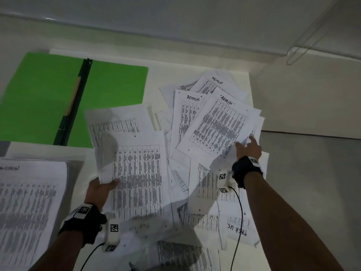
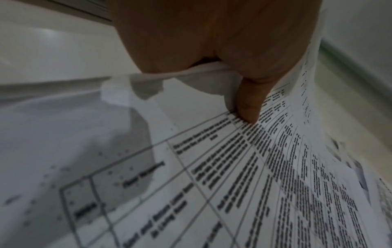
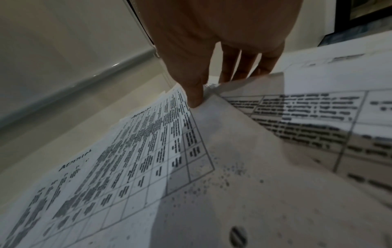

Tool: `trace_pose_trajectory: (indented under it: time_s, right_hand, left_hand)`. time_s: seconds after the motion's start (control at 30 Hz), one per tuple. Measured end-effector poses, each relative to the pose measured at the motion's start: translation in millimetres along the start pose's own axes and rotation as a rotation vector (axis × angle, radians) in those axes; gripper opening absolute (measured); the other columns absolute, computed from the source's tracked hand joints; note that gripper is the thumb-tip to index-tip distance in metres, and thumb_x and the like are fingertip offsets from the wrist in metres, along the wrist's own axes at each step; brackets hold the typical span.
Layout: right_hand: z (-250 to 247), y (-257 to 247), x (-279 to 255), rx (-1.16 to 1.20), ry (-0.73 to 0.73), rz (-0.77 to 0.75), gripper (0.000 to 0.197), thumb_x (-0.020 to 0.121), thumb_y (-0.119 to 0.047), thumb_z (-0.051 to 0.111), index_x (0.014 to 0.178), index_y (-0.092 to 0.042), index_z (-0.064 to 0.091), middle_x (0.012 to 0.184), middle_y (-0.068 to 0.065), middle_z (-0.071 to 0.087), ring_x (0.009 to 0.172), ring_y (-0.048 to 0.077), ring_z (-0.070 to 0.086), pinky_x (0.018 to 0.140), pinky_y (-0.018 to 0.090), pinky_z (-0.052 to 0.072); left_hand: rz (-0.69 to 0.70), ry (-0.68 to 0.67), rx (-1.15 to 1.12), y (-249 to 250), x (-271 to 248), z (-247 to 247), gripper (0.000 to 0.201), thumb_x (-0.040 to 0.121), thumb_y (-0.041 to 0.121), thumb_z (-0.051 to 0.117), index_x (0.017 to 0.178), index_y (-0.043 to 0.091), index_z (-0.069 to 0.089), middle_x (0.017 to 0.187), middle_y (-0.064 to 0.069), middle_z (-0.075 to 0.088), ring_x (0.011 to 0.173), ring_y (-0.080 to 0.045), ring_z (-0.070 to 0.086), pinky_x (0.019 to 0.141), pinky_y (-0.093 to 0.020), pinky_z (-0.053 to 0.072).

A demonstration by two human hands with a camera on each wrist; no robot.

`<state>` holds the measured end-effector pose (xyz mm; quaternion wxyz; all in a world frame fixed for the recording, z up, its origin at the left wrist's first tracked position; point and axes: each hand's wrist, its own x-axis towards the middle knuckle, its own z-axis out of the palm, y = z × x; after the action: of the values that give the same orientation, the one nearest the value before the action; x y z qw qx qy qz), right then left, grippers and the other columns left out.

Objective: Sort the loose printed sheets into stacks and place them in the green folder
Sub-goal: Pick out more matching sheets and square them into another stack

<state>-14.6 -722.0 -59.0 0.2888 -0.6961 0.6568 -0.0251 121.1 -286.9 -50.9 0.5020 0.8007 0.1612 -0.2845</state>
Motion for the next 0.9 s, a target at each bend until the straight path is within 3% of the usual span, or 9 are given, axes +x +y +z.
trace_pose_trajectory:
  time_s: [0.13,0.2,0.33,0.47,0.6,0.67,0.77,0.9]
  right_hand:
    - [0.1,0.0,9.2,-0.006,-0.090,-0.100,0.059,0.086,-0.023,0.069,0.140,-0.014,0.048,0.127,0.014,0.063,0.118,0.029,0.058,0.095,0.028,0.043]
    - [-2.0,-2.6,10.6,0.015,-0.116,-0.080,0.068,0.085,-0.017,0.071,0.145,-0.011,0.039,0.124,0.016,0.064,0.119,0.030,0.058,0.095,0.031,0.044]
    - [-3.3,-1.1,13.9,-0.013,-0.099,-0.108,0.042,0.086,-0.014,0.066,0.127,-0.009,0.057,0.123,0.018,0.065,0.116,0.032,0.060,0.096,0.032,0.046]
    - [-7.9,0.6,9.2,-0.022,0.023,-0.206,0.025,0.091,-0.015,0.057,0.112,-0.005,0.067,0.114,0.016,0.069,0.110,0.033,0.061,0.092,0.028,0.043]
    - [-17.0,8.0,5.0,0.060,0.131,-0.264,0.041,0.092,-0.032,0.046,0.105,0.000,0.067,0.107,0.023,0.067,0.101,0.039,0.061,0.084,0.032,0.043]
    - [-25.1,12.8,1.1,0.066,0.154,-0.256,0.036,0.096,-0.026,0.046,0.106,0.003,0.064,0.108,0.026,0.066,0.102,0.040,0.060,0.083,0.034,0.042]
    - [-31.0,23.5,-10.3,-0.046,0.047,-0.197,0.026,0.098,-0.013,0.045,0.110,0.004,0.061,0.111,0.028,0.064,0.105,0.042,0.058,0.085,0.035,0.039]
    - [-17.3,37.4,-33.9,-0.202,-0.094,-0.162,0.031,0.097,-0.021,0.045,0.112,0.005,0.056,0.116,0.030,0.057,0.103,0.043,0.056,0.087,0.042,0.045]
  left_hand:
    - [-0.020,0.002,0.022,-1.9,0.8,0.6,0.017,0.081,0.004,0.070,0.096,-0.002,0.064,0.089,-0.016,0.061,0.087,-0.026,0.054,0.083,-0.035,0.036]
    - [-0.031,0.003,0.040,-3.4,2.9,-0.4,0.019,0.081,0.008,0.072,0.097,0.000,0.065,0.089,-0.016,0.064,0.087,-0.026,0.056,0.083,-0.036,0.038]
    - [-0.041,0.017,0.060,-1.1,1.3,0.3,0.023,0.082,0.012,0.072,0.101,0.003,0.064,0.091,-0.014,0.064,0.089,-0.027,0.056,0.084,-0.035,0.038]
    - [-0.047,0.018,0.061,1.5,0.1,1.2,0.020,0.081,0.012,0.072,0.097,0.002,0.063,0.092,-0.015,0.064,0.089,-0.028,0.056,0.083,-0.037,0.038]
    - [-0.042,0.017,0.074,1.5,-0.4,0.5,0.018,0.081,0.009,0.071,0.093,-0.003,0.064,0.089,-0.015,0.062,0.087,-0.026,0.054,0.082,-0.035,0.036]
    - [-0.041,0.020,0.067,3.4,-1.5,0.8,0.018,0.082,0.010,0.071,0.093,-0.002,0.064,0.088,-0.015,0.062,0.085,-0.025,0.054,0.081,-0.034,0.036]
    - [-0.032,0.027,0.048,4.2,-3.8,1.8,0.019,0.083,0.009,0.070,0.096,-0.002,0.062,0.091,-0.016,0.061,0.089,-0.026,0.054,0.083,-0.036,0.037]
    - [-0.025,0.025,0.039,7.5,-6.7,3.0,0.020,0.083,0.007,0.069,0.097,-0.006,0.062,0.092,-0.017,0.061,0.090,-0.026,0.053,0.082,-0.036,0.035]
